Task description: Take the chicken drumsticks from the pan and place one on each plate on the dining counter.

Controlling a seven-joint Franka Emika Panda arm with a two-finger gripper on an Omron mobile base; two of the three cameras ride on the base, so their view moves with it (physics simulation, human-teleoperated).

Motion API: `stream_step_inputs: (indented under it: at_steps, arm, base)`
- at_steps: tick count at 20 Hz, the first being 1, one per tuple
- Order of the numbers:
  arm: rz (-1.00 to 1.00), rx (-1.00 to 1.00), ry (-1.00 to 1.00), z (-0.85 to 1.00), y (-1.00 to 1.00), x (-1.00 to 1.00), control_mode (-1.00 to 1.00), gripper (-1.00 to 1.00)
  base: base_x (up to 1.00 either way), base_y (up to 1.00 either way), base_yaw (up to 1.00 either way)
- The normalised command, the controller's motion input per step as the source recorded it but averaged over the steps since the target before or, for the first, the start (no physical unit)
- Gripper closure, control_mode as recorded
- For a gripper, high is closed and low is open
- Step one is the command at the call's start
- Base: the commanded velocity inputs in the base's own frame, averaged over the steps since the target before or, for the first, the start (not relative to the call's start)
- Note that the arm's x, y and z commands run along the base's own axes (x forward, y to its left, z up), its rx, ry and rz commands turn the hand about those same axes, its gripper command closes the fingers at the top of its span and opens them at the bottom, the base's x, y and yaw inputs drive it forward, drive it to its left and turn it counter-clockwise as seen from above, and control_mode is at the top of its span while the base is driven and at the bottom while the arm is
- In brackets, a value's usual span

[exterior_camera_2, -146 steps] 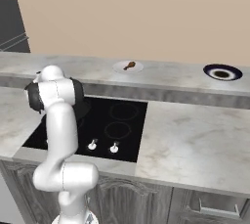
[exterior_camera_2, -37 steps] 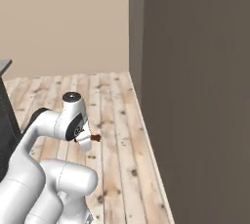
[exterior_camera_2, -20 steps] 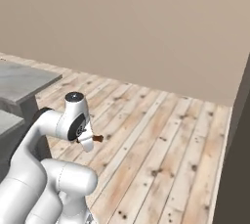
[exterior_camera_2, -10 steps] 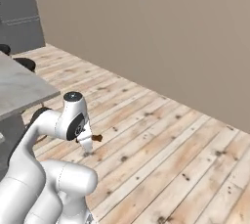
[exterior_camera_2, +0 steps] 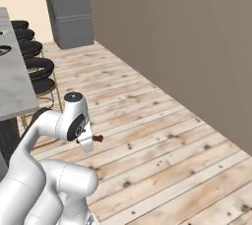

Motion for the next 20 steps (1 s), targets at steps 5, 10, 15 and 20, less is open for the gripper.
stream_step_inputs:
  at_steps: [5, 10, 15, 20]
  arm:
    - [0.00, 0.00, 0.00, 0.00, 0.00, 0.00, 1.00, 1.00]
    - [0.00, 0.00, 0.00, 0.00, 0.00, 0.00, 1.00, 1.00]
    - [0.00, 0.00, 0.00, 0.00, 0.00, 0.00, 1.00, 1.00]
    - [0.00, 0.00, 0.00, 0.00, 0.00, 0.00, 1.00, 1.00]
  base:
    - [0.79, -0.90, 0.57]
    - [0.81, -0.81, 0.60]
    - [0.96, -0.68, 0.61]
    - [1.00, -0.51, 0.63]
